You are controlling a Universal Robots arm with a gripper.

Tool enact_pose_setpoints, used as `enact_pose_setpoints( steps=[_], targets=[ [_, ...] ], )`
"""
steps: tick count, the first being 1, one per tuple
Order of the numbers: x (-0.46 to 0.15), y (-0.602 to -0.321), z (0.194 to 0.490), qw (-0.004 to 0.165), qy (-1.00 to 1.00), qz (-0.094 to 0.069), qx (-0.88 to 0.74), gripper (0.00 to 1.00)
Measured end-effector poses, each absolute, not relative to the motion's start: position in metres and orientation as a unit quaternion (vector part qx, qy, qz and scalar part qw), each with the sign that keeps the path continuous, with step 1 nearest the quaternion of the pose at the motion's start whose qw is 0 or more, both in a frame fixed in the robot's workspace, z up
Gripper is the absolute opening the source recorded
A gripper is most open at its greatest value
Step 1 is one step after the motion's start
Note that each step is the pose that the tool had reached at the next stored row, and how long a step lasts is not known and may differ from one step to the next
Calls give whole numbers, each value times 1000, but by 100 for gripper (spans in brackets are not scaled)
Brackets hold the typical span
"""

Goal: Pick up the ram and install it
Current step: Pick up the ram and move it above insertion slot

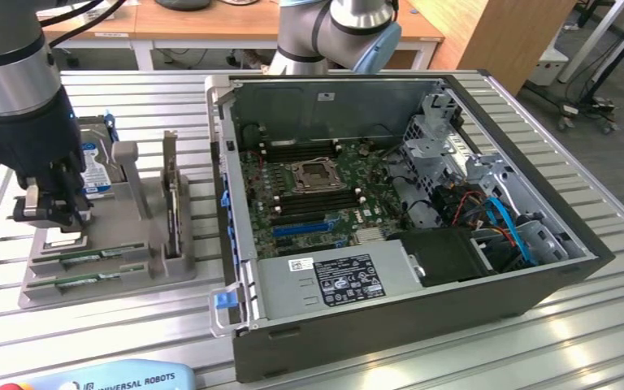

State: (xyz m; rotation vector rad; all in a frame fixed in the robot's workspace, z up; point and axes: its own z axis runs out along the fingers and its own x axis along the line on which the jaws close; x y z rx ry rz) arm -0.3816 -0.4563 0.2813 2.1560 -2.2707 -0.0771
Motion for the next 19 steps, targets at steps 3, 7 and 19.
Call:
enact_pose_setpoints(
  steps=[3, 7, 19],
  targets=[
    [-382, -456, 280, 5, -725, -25, 688, 37],
    [-382, -457, 279, 5, -725, -25, 688, 37],
    [-382, -469, 280, 5, -725, -25, 688, 37]
  ],
)
